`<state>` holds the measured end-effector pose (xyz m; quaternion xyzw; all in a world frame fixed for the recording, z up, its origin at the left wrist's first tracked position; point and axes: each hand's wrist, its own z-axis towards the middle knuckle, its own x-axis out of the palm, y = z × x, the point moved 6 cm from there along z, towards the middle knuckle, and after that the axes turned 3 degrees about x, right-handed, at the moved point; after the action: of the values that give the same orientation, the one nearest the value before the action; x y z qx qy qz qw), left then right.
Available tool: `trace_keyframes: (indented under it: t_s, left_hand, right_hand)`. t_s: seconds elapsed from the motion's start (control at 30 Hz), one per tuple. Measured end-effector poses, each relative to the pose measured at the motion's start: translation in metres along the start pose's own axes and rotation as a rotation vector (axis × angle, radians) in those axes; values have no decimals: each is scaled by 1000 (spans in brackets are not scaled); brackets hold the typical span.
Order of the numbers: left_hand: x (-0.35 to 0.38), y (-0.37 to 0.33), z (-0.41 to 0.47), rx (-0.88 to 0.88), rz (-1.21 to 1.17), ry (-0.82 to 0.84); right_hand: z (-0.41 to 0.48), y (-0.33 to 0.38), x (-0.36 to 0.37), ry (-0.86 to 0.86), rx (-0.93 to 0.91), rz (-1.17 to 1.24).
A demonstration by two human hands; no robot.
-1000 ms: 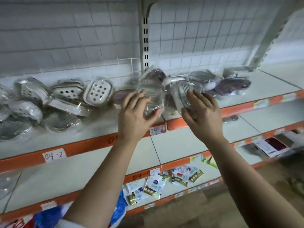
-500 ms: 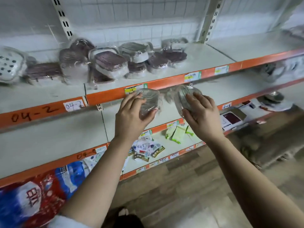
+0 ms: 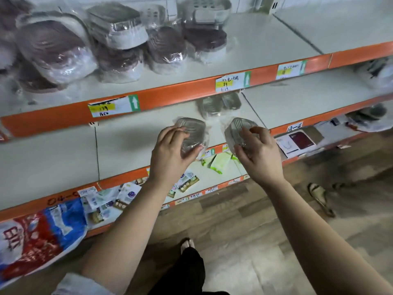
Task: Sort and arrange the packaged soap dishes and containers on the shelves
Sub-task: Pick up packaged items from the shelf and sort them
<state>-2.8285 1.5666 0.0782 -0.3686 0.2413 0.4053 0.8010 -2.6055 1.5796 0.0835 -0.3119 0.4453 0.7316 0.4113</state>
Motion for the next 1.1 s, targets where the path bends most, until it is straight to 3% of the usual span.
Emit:
trace_keyframes:
  t_s: [0.2,0.43,0.57,0.8,1.1]
  left_hand:
    - [74,6,25,-3,5,55]
    - [158,5,26,-136,-6,96]
    - [205,0,29,-195,36,63]
    - [258,1,27,-325,93,-74]
    - [295,9,16,-403,136,-47]
  right_hand:
    - [34,-74,38,104,75,7]
    - [63,-149,97,196,81,24]
    - [83,-186,139,336,23,33]
    - [117,-222,191,418,-102,-64]
    - [131,-248,225,555,-126,-146]
